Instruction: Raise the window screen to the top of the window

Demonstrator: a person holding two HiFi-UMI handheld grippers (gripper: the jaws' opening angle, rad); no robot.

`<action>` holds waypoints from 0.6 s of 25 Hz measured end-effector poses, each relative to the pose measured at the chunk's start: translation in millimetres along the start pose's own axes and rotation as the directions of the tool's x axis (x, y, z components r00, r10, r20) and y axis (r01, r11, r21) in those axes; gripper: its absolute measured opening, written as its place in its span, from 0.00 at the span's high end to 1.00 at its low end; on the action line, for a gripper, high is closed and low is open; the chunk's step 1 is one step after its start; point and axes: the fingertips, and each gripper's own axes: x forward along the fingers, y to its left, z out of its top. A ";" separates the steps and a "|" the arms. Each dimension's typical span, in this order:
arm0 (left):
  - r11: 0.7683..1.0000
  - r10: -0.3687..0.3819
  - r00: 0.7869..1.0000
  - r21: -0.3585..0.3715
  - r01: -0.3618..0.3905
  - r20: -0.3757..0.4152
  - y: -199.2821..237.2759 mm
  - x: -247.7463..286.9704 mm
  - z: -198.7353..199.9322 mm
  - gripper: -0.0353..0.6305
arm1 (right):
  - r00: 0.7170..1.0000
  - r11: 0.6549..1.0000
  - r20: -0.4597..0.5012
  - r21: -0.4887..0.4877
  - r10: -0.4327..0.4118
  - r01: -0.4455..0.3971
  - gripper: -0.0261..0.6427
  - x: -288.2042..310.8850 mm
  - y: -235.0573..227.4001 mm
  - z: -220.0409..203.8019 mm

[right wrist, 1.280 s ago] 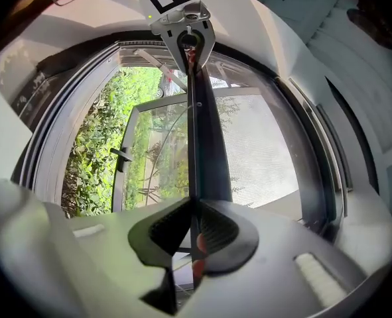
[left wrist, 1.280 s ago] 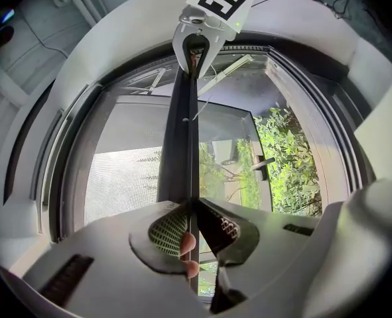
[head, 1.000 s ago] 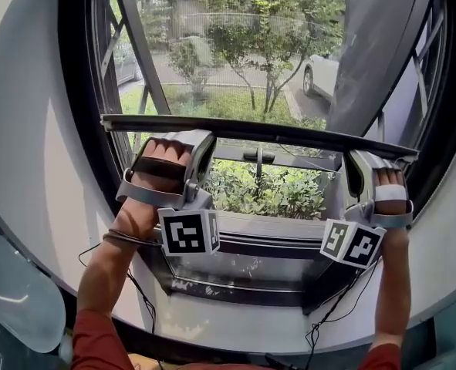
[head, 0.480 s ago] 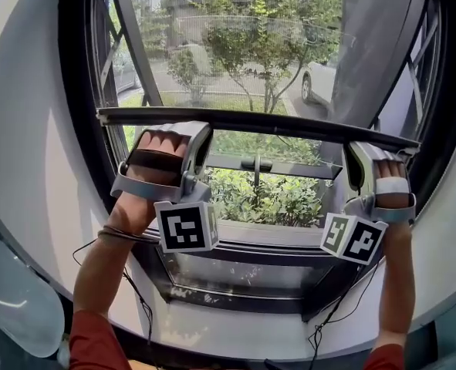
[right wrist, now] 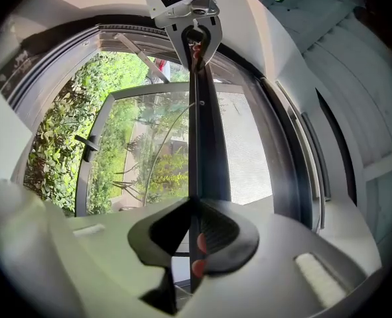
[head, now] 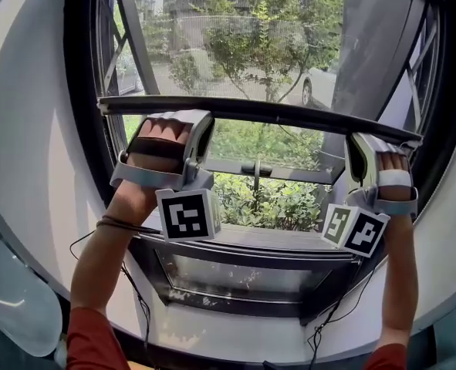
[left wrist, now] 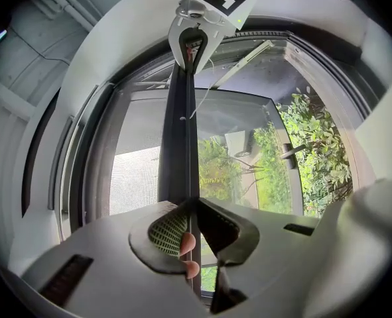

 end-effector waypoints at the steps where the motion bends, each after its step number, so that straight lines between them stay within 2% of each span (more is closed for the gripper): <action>1: 1.000 0.000 1.000 0.001 0.000 -0.002 0.3 0.6 -0.3 0.87 | 1.000 1.000 -0.003 -0.004 0.001 -0.001 0.88 0.7 -0.8 0.4; 4: 1.000 -0.009 1.000 0.019 0.010 -0.005 -1.8 0.2 -0.7 0.87 | 1.000 1.000 -0.007 -0.021 0.013 -0.013 0.88 0.1 0.2 1.6; 8: 0.998 0.055 0.998 0.010 -0.055 -0.004 4.2 1.6 -2.3 0.87 | 0.999 0.999 -0.020 -0.018 -0.034 0.034 0.88 3.0 -5.5 1.5; 11: 0.998 0.068 0.998 -0.001 -0.068 -0.014 6.5 4.0 -3.5 0.87 | 0.999 0.999 -0.024 -0.019 -0.047 0.047 0.88 6.3 -8.8 2.7; 13: 0.998 0.055 0.998 0.014 -0.054 -0.020 5.8 4.2 -2.7 0.87 | 0.999 0.998 -0.023 -0.041 -0.043 0.042 0.88 6.3 -8.5 2.3; 15: 0.996 0.074 0.997 0.046 -0.073 -0.028 10.7 4.9 -2.9 0.87 | 0.998 0.996 -0.021 -0.063 -0.058 0.057 0.88 7.6 -12.1 1.1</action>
